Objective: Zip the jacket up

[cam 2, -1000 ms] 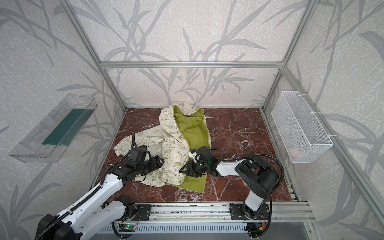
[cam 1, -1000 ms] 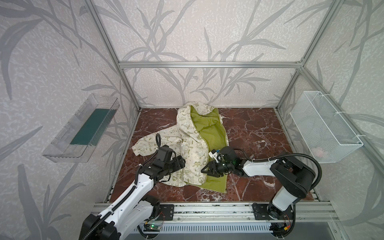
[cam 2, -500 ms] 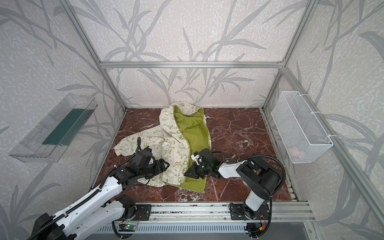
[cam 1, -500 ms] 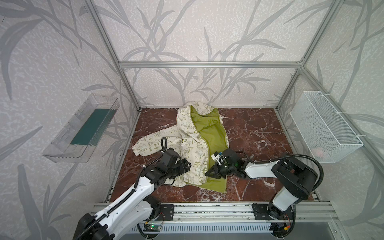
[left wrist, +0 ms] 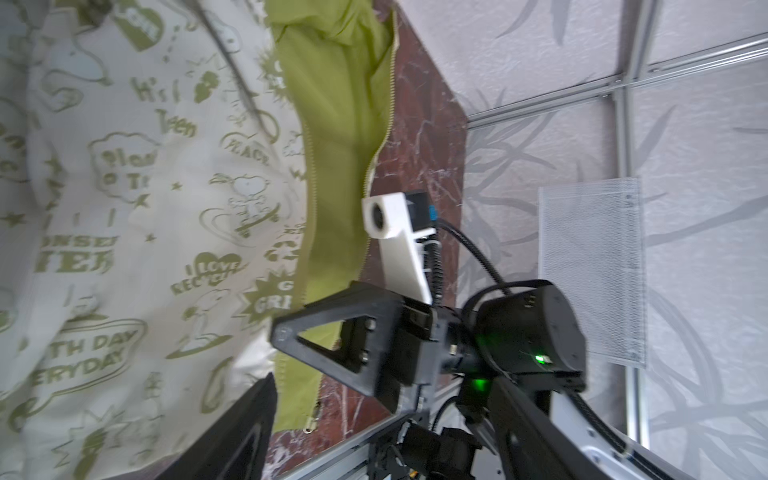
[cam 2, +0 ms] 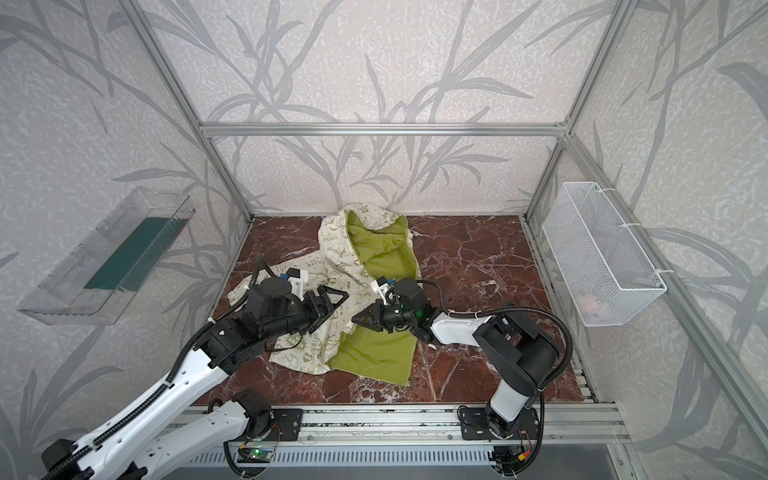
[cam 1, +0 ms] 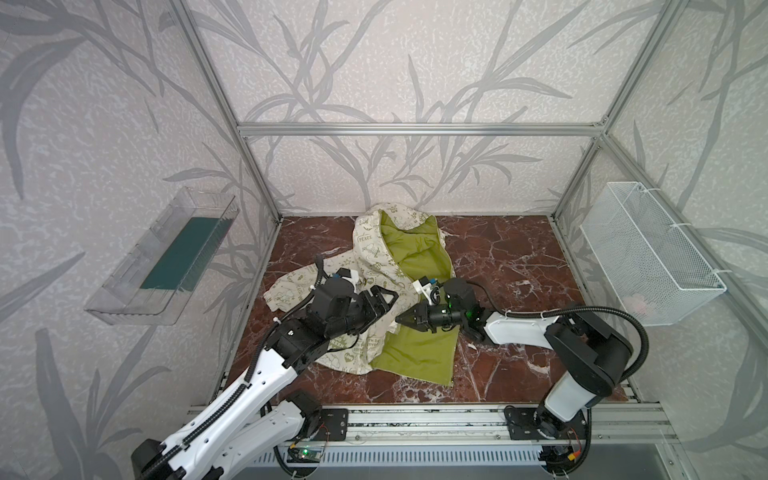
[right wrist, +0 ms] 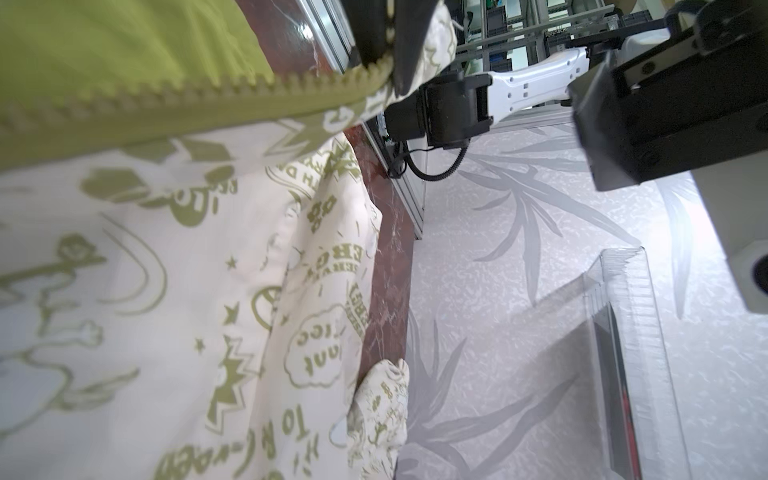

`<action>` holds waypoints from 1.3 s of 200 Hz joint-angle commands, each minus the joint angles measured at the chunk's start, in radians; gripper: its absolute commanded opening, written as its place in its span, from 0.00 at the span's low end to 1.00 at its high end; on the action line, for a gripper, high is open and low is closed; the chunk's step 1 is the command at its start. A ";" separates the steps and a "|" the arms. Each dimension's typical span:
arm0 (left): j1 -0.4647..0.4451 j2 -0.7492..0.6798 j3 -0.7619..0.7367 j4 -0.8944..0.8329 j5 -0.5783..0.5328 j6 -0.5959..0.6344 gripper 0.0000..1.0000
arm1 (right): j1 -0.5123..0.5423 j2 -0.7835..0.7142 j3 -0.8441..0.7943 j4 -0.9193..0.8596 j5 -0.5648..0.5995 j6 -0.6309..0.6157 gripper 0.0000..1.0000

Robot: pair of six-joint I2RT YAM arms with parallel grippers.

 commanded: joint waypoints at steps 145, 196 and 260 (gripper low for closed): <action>-0.143 -0.029 -0.310 0.334 -0.170 -0.263 0.88 | -0.038 0.012 0.037 0.127 -0.019 0.074 0.00; -0.045 -0.090 -0.407 0.399 -0.151 -0.298 0.88 | -0.039 -0.061 -0.036 0.141 -0.025 0.085 0.00; -0.008 -0.047 -0.416 0.466 -0.093 -0.306 0.80 | -0.039 -0.185 -0.131 0.129 -0.033 0.071 0.00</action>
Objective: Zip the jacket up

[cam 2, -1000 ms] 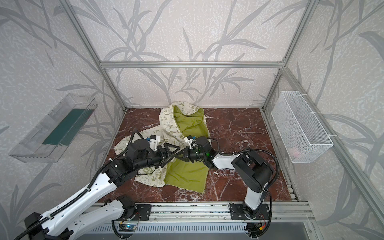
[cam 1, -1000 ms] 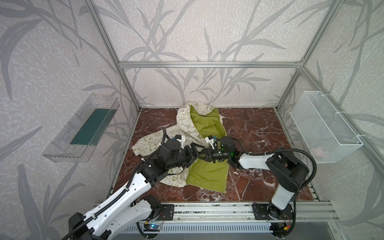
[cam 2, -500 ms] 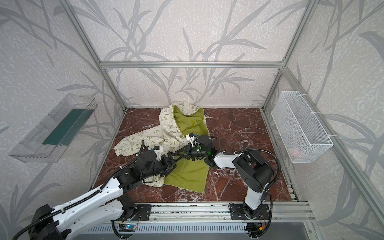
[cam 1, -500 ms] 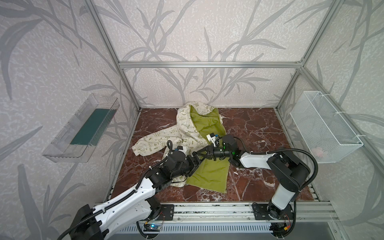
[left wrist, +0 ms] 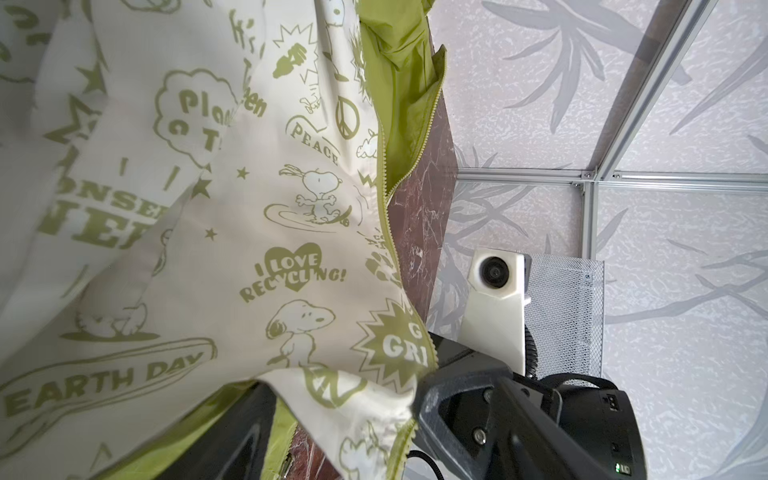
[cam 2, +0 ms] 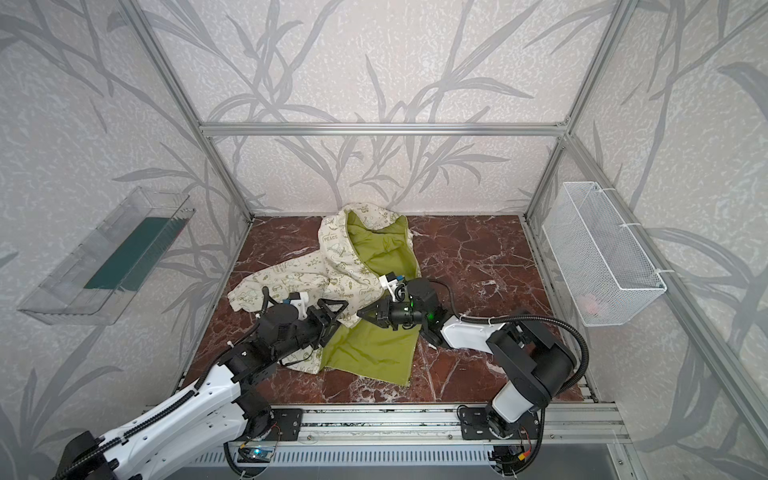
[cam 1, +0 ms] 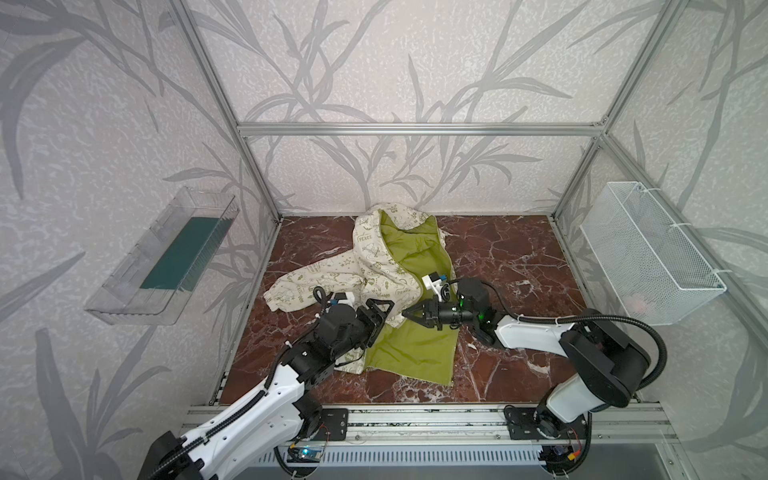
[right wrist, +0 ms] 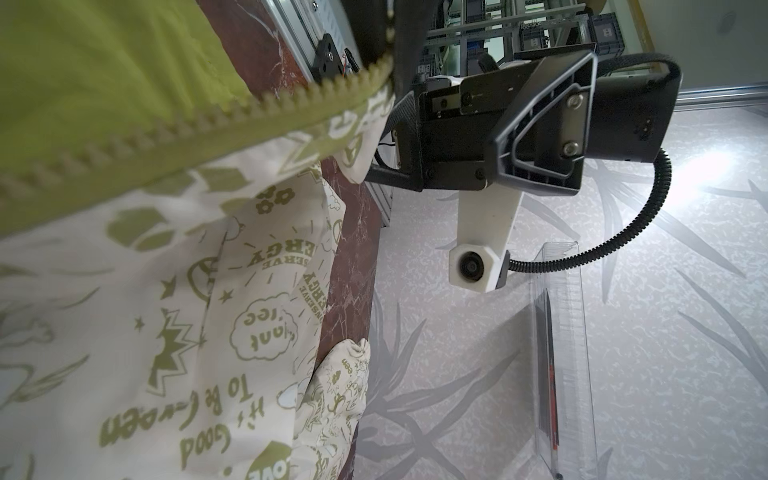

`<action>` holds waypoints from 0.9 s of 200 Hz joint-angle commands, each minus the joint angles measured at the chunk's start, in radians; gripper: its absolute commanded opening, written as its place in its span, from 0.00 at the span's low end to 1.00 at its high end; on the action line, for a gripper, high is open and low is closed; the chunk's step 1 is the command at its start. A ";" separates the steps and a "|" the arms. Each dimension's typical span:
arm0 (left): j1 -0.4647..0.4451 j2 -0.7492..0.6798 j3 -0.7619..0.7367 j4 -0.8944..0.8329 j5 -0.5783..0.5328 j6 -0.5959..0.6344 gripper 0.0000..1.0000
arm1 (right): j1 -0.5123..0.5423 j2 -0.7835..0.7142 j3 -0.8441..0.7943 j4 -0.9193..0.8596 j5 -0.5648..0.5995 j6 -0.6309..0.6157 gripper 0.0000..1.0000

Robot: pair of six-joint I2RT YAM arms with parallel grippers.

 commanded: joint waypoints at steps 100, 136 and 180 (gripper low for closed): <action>0.009 0.021 -0.014 0.041 0.050 -0.038 0.75 | -0.014 -0.059 -0.045 0.071 -0.005 -0.008 0.00; 0.002 0.036 -0.013 0.045 0.099 -0.055 0.80 | -0.015 0.014 -0.007 0.126 -0.016 0.004 0.00; -0.018 0.023 -0.065 0.141 0.076 -0.129 0.82 | -0.015 0.130 0.003 0.384 -0.019 0.137 0.00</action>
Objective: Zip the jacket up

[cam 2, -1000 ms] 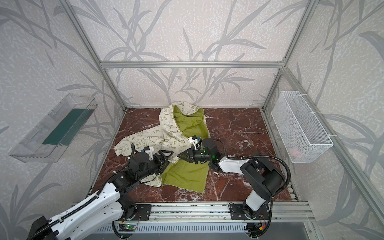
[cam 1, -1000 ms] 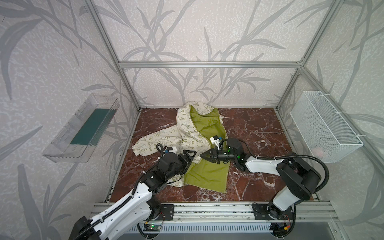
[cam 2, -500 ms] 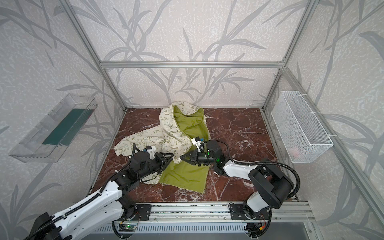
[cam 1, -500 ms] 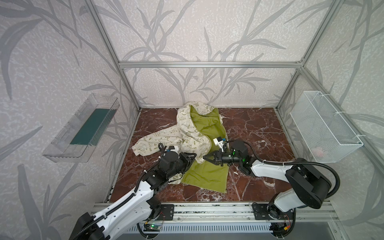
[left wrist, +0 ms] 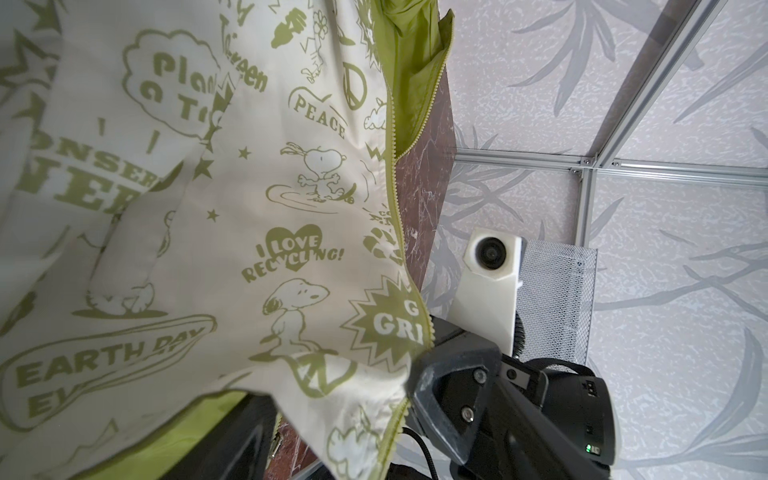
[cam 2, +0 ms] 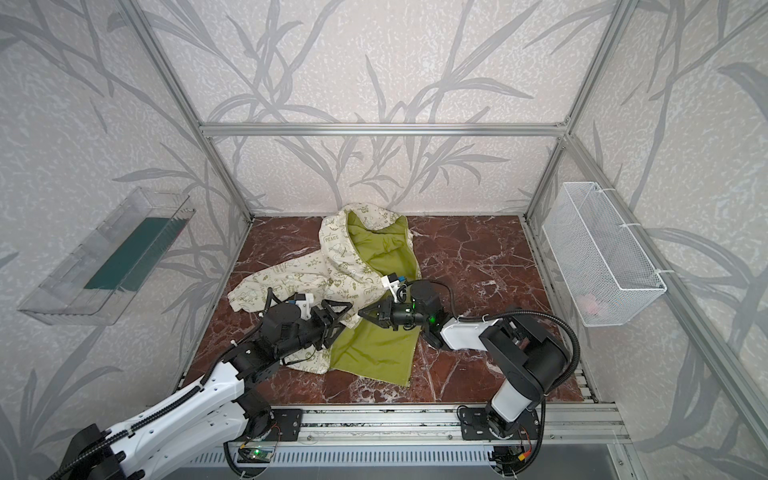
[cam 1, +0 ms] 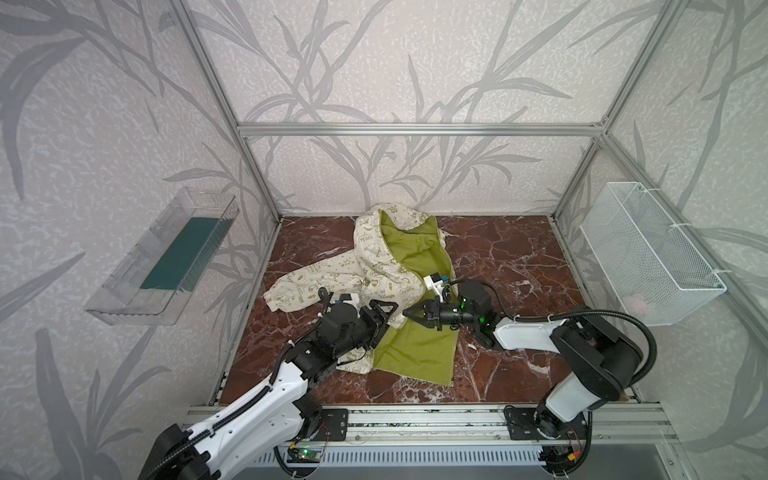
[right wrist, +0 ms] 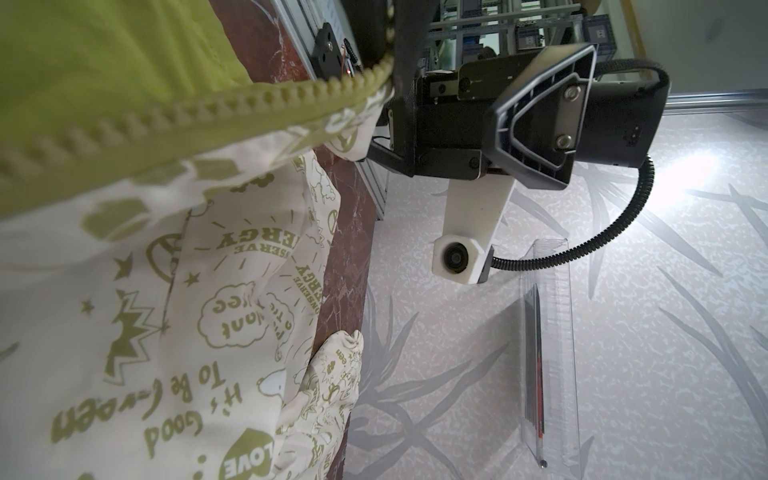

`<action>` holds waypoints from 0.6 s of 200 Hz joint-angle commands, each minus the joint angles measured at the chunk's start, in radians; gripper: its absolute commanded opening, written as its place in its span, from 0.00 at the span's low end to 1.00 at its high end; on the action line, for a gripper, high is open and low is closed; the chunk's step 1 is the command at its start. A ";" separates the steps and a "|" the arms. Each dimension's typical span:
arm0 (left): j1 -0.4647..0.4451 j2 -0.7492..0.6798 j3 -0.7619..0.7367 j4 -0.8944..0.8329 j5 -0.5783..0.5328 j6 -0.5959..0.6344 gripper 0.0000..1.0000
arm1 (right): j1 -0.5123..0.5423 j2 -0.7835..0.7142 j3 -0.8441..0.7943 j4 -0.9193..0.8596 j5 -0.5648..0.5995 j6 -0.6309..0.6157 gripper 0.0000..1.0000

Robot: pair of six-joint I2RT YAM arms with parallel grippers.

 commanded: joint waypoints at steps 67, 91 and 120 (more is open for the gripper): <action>-0.018 0.025 -0.095 0.213 -0.082 -0.096 0.81 | -0.002 0.052 -0.032 0.283 -0.010 0.130 0.00; 0.019 0.089 -0.054 0.291 -0.101 -0.067 0.79 | -0.001 -0.004 -0.096 0.288 -0.002 0.124 0.00; 0.028 0.202 0.003 0.379 0.007 -0.049 0.65 | -0.001 -0.026 -0.113 0.322 -0.002 0.138 0.00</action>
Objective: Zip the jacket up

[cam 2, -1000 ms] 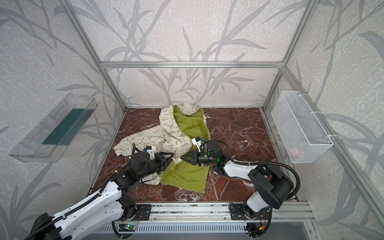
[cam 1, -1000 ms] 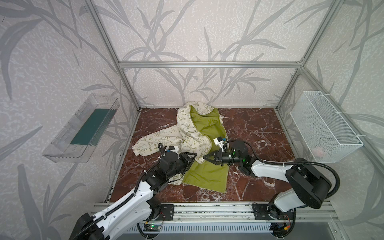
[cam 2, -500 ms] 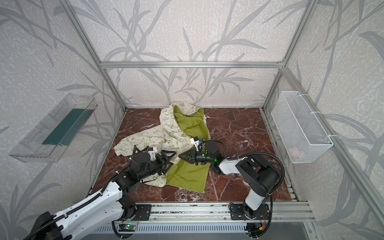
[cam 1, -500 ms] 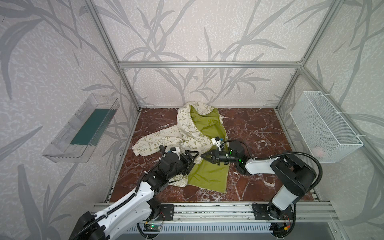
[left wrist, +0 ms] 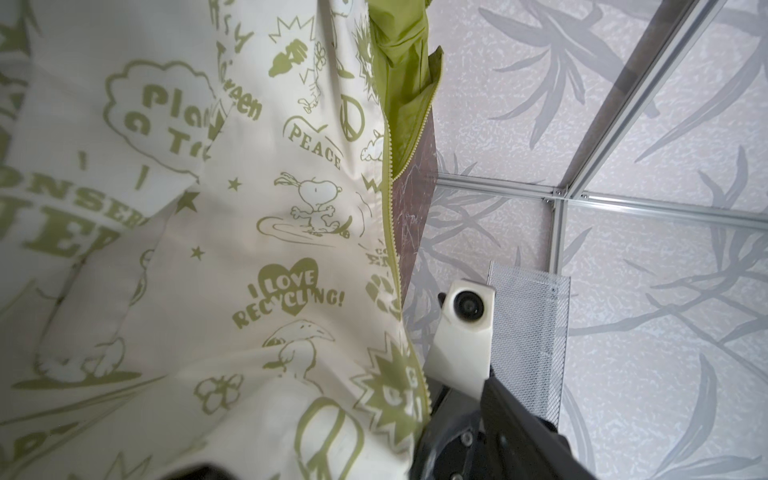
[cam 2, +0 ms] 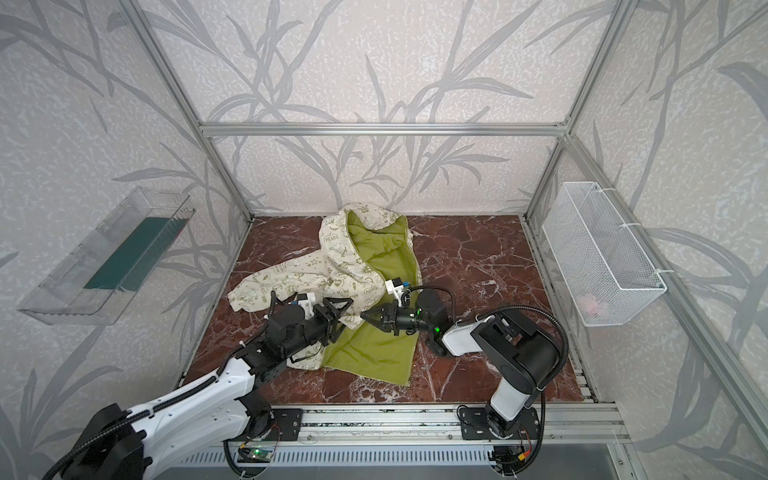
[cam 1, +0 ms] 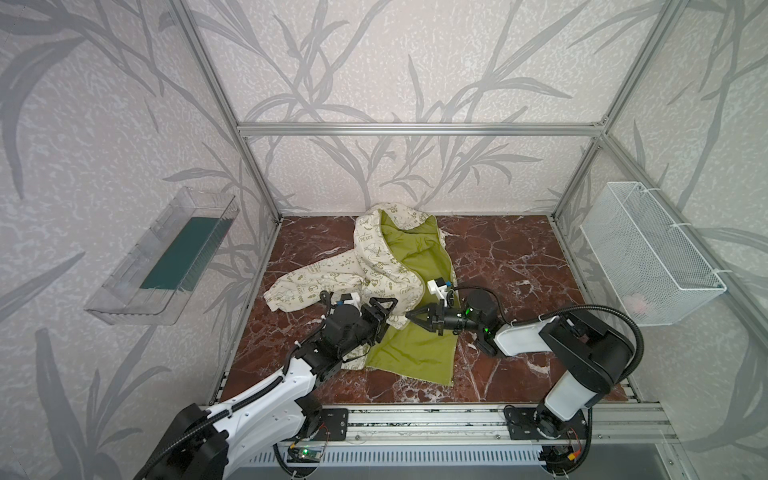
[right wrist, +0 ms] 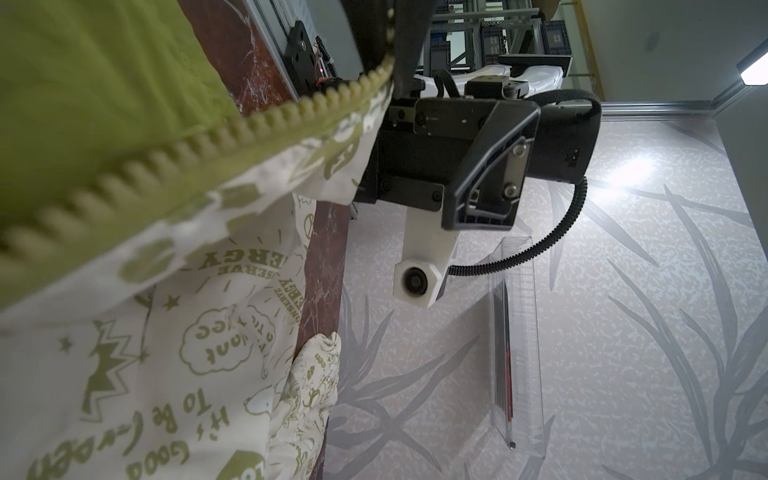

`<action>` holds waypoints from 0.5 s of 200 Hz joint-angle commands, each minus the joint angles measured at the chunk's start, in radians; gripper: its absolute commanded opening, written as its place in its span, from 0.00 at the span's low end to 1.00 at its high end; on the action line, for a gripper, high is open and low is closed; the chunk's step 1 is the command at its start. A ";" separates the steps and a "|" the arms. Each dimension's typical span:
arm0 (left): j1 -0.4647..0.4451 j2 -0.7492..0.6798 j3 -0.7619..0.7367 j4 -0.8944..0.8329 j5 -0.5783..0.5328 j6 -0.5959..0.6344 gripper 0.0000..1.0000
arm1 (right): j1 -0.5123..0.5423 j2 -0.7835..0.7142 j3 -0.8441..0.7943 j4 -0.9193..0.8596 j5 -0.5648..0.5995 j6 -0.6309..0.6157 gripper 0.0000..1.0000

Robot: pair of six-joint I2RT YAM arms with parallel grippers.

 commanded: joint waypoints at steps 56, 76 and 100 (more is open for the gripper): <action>0.011 -0.010 0.133 -0.091 0.020 0.136 0.34 | -0.016 -0.103 -0.034 0.017 0.029 -0.030 0.00; 0.013 -0.053 0.112 -0.095 -0.024 0.124 0.16 | -0.018 -0.117 -0.028 -0.021 0.014 -0.053 0.00; 0.015 -0.066 0.132 -0.141 -0.015 0.141 0.01 | -0.026 -0.114 -0.021 -0.030 0.017 -0.069 0.00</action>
